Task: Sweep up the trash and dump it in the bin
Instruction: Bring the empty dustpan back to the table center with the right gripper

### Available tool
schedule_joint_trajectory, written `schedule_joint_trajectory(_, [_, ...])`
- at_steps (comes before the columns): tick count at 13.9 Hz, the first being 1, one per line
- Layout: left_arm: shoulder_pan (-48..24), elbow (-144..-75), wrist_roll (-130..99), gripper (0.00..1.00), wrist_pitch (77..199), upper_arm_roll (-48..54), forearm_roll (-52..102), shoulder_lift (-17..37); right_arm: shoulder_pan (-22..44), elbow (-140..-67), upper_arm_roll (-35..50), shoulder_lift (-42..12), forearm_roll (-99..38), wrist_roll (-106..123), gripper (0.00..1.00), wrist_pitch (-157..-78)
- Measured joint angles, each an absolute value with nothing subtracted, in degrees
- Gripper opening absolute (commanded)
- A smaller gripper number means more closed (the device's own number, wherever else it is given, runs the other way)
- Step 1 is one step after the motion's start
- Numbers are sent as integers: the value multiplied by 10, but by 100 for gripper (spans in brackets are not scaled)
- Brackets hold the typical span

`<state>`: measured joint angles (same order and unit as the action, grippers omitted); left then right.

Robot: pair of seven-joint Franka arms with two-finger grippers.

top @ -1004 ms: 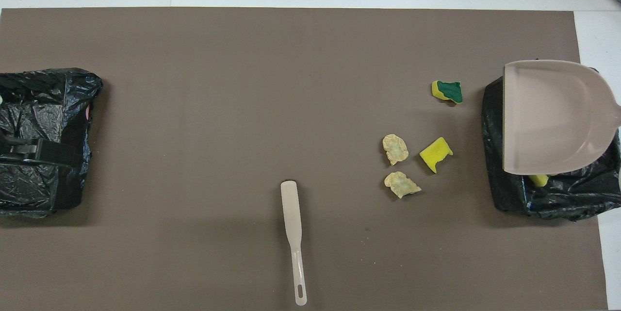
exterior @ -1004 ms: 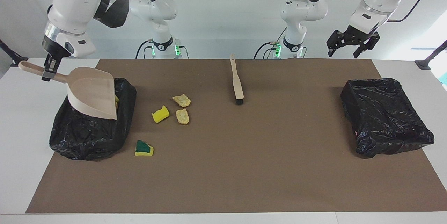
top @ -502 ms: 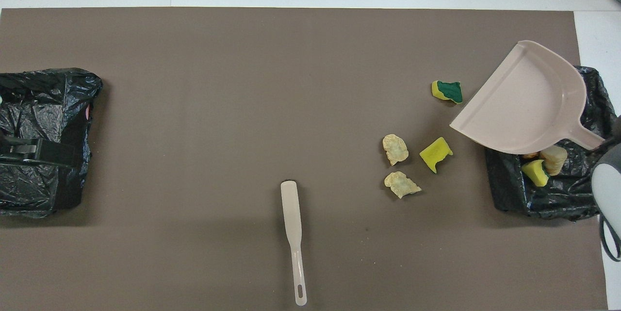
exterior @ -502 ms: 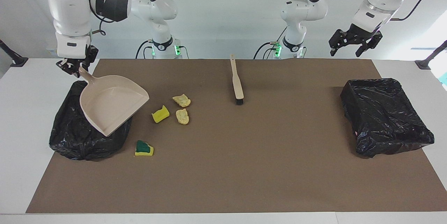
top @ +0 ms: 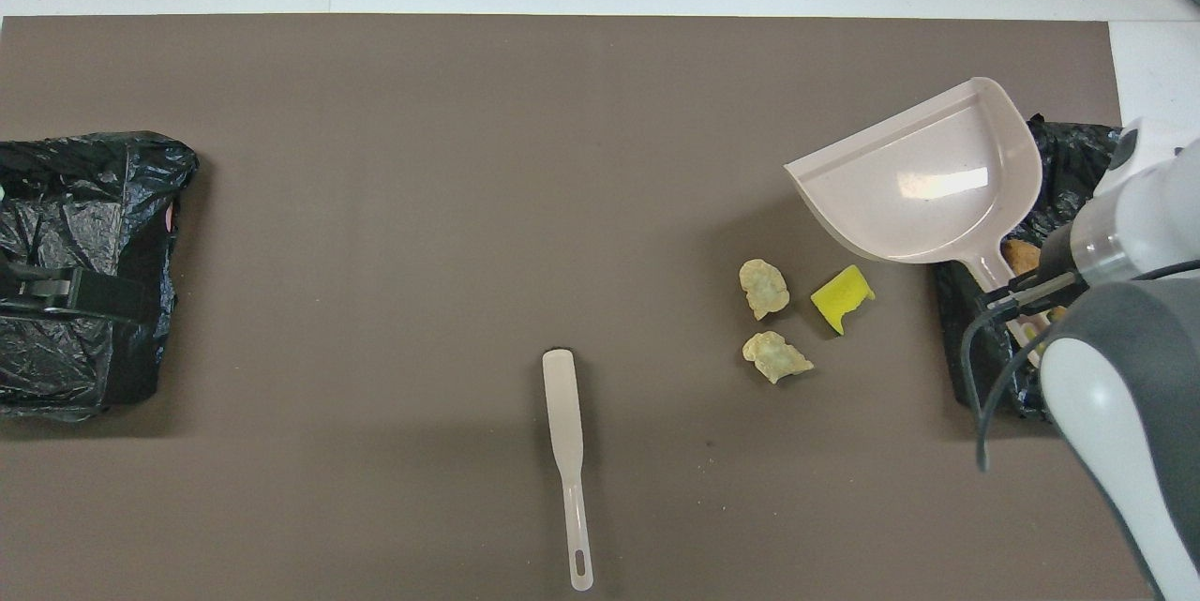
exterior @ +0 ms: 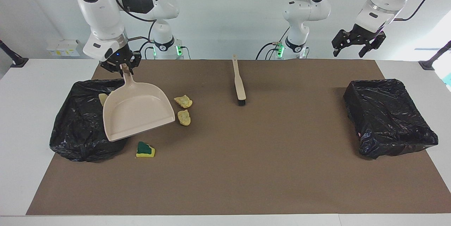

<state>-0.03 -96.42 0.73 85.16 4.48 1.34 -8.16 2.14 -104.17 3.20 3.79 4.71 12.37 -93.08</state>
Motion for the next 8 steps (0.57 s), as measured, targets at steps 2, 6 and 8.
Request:
schedule_joint_trajectory(2, [0,-964,7,100,852,45,13,-82,57,-1042,32,26,27,49,0,-937])
schedule_joint_trajectory(6, [0,-964,7,100,852,45,13,-82,121,-1029,34,-21,-27,-45,0,-977])
schedule_joint_trajectory(8, [0,-964,7,100,852,45,13,-82,152,-1006,34,-50,-31,-93,0,-983])
